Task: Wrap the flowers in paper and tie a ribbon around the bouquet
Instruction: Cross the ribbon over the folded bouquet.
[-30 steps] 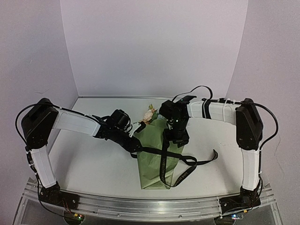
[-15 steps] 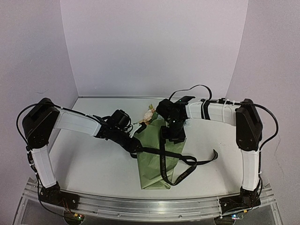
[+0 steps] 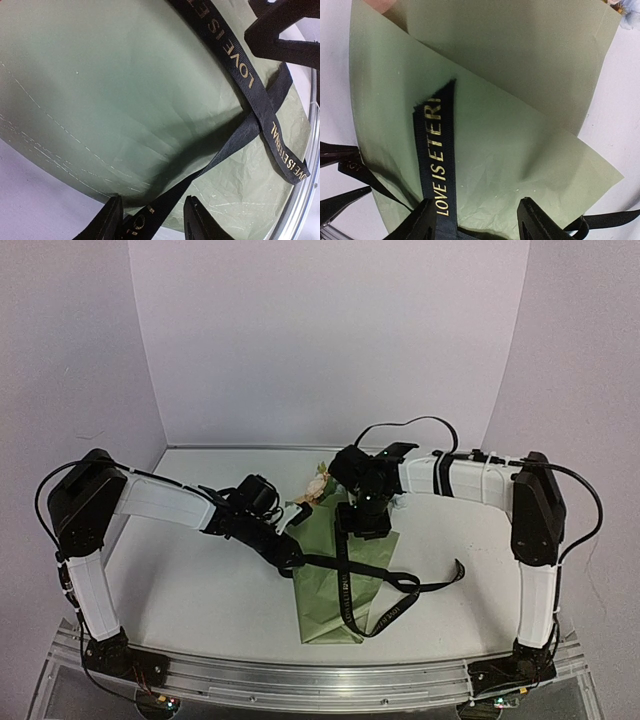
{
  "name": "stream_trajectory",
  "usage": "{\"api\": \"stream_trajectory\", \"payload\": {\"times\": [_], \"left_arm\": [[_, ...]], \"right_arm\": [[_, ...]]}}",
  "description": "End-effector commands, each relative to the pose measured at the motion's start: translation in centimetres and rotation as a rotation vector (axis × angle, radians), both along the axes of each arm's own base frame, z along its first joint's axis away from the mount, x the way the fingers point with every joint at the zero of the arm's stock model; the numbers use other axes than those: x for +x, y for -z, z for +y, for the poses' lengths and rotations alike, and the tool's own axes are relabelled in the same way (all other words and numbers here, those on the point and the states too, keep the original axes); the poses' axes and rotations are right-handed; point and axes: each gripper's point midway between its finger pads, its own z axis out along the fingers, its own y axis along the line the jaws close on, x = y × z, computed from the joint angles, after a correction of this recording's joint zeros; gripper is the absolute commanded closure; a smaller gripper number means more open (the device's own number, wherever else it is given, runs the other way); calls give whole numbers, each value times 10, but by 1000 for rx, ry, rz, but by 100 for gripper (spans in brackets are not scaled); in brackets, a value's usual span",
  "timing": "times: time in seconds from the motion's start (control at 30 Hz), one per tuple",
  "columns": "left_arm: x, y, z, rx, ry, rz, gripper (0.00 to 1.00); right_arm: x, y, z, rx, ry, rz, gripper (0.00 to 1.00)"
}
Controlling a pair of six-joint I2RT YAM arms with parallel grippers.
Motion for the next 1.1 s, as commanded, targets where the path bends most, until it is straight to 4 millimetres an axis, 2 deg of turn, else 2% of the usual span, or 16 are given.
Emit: {"api": "stream_trajectory", "payload": {"times": [0.0, 0.23, 0.37, 0.47, 0.57, 0.63, 0.77, 0.9, 1.0, 1.07], "left_arm": [[4, -29, -4, -48, 1, -59, 54], [1, -28, 4, -31, -12, -63, 53], [1, -27, 7, -26, -24, -66, 53], [1, -26, 8, -25, -30, -63, 53], [1, -22, 6, -25, -28, -54, 52], [2, -20, 5, -23, -25, -46, 53], [3, -18, 0, -25, -15, -36, 56], [4, -14, -4, -19, -6, -22, 61], [4, -13, -6, -21, 2, -11, 65], [3, -13, -6, -23, 6, -7, 67]], "right_arm": [[9, -18, 15, 33, -3, -55, 42], [11, -5, 25, -29, -30, -37, 42], [9, 10, 19, -93, -34, -29, 45], [7, 19, 11, -136, -30, -26, 49], [5, 22, 10, -142, -27, -20, 61], [4, 20, 9, -139, -26, -22, 71], [2, 6, 9, -111, -36, -43, 80], [0, -9, 13, -63, -52, -52, 95], [-2, -21, 17, -20, -63, -55, 98], [-5, -31, 19, 7, -74, -55, 96]]}}
